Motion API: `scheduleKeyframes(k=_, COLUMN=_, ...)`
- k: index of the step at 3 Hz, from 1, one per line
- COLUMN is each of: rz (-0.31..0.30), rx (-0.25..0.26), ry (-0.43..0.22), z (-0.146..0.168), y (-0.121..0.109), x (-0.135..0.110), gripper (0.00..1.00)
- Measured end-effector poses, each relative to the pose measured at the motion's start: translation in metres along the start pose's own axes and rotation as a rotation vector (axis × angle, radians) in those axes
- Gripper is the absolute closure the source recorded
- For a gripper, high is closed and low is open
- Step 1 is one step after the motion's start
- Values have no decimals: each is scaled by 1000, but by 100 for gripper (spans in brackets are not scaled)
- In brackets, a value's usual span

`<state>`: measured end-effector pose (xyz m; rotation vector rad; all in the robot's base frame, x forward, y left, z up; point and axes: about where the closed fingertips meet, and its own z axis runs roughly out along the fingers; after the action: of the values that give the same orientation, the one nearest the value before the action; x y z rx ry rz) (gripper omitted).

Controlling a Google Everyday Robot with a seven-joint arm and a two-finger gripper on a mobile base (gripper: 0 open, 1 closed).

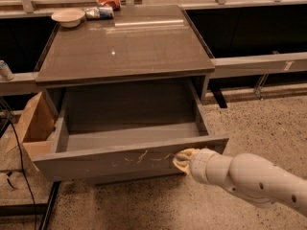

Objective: Close top drawer

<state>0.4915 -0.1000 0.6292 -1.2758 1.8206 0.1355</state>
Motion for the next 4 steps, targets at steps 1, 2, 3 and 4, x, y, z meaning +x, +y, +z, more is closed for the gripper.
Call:
scheduleKeyframes(k=1, rz=-16, rx=25, ry=0, z=15, y=-18, x=-3, gripper=100)
scheduleKeyframes(k=2, rz=-26, rx=41, ry=3, z=38, y=-39, x=-4, gripper=100)
scheduleKeyframes(k=3, rz=-73, rx=-1, ry=3, z=99, y=-69, x=-19, gripper=100)
scheduleKeyframes(k=4, rz=-72, rx=0, ry=3, z=99, y=-68, x=-19, gripper=100)
